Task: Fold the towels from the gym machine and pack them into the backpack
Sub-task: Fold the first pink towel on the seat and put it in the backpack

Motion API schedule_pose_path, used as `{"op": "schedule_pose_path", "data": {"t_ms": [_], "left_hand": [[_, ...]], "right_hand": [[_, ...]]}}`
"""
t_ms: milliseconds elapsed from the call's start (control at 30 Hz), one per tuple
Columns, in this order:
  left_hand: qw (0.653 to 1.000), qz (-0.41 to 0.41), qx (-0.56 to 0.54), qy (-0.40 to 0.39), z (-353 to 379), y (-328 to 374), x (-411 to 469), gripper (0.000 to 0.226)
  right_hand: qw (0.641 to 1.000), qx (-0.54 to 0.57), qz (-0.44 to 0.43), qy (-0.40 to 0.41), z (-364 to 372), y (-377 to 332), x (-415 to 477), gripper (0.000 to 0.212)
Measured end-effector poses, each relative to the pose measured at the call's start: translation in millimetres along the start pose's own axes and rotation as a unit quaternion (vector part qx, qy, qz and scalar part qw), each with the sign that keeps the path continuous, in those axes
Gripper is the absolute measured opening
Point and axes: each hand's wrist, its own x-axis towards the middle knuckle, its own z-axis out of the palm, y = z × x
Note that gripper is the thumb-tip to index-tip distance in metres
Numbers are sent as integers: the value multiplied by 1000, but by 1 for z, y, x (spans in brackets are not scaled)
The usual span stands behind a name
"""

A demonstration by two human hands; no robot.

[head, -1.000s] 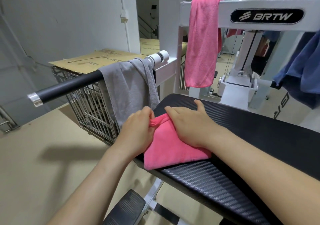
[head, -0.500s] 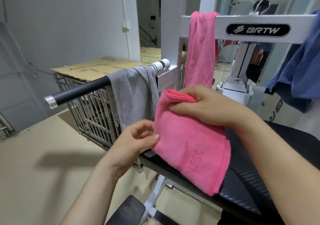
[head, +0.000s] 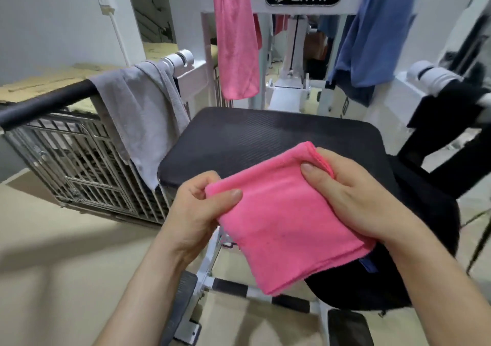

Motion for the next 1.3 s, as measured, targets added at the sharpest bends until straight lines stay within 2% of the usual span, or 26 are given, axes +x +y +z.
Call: {"op": "schedule_pose_path", "data": {"t_ms": [67, 167, 267, 333, 400, 467, 567, 600, 667, 733, 767, 800, 867, 900, 933, 967, 1000, 1067, 1167, 1300], "left_hand": [[1000, -6, -5, -14, 24, -17, -5, 28], [991, 51, 117, 32, 67, -48, -20, 28], [981, 103, 164, -12, 120, -71, -40, 31], [976, 84, 192, -56, 141, -89, -47, 54], [965, 49, 242, -92, 150, -116, -46, 70], [951, 3, 289, -108, 149, -151, -43, 75], [928, -59, 363, -56, 134, -210, -28, 66], [904, -77, 419, -29, 127, -230, -21, 56], [816, -139, 561, 3, 109, -267, -4, 33], [748, -226, 623, 21, 96, -300, 12, 32], [741, -265, 616, 32, 93, -313, 18, 35], [754, -296, 584, 45, 93, -325, 24, 37], [827, -361, 412, 128, 102, -344, 31, 36], [848, -396, 297, 190, 109, -349, 33, 32], [856, -398, 199, 263, 113, -357, 33, 25], [854, -370, 150, 334, 116, -361, 35, 17], [852, -326, 120, 392, 118, -365, 38, 19], [854, -265, 71, 442, 129, -364, 42, 39], [867, -233, -43, 438, 163, -338, 42, 42], [885, -325, -86, 323, 193, -290, 17, 17]], "right_hand": [[996, 68, 58, -5, -17, 7, -28, 20], [964, 205, 151, -77, -39, 23, -65, 12], [942, 257, 200, -78, -56, 49, -94, 8], [948, 223, 219, -58, -68, 70, -109, 10], [962, 139, 224, -70, -81, 94, -121, 13], [969, 50, 226, -89, -89, 118, -128, 15], [973, -68, 219, -25, -93, 165, -126, 24], [969, -111, 221, 4, -93, 179, -124, 33], [958, -168, 228, 34, -90, 199, -120, 51], [959, -181, 218, 25, -87, 210, -117, 50], [960, -183, 211, 20, -86, 215, -116, 44], [960, -193, 204, 17, -86, 219, -115, 43], [956, -229, 181, 12, -87, 236, -114, 30], [953, -252, 169, 11, -88, 249, -114, 18], [947, -277, 164, 6, -90, 255, -114, 14], [944, -291, 157, 7, -92, 265, -115, 16], [938, -305, 165, -1, -94, 272, -116, 19], [927, -333, 170, -4, -100, 278, -117, 27], [904, -400, 149, 10, -112, 286, -124, 35], [876, -455, 153, 38, -126, 294, -137, 33]]}}
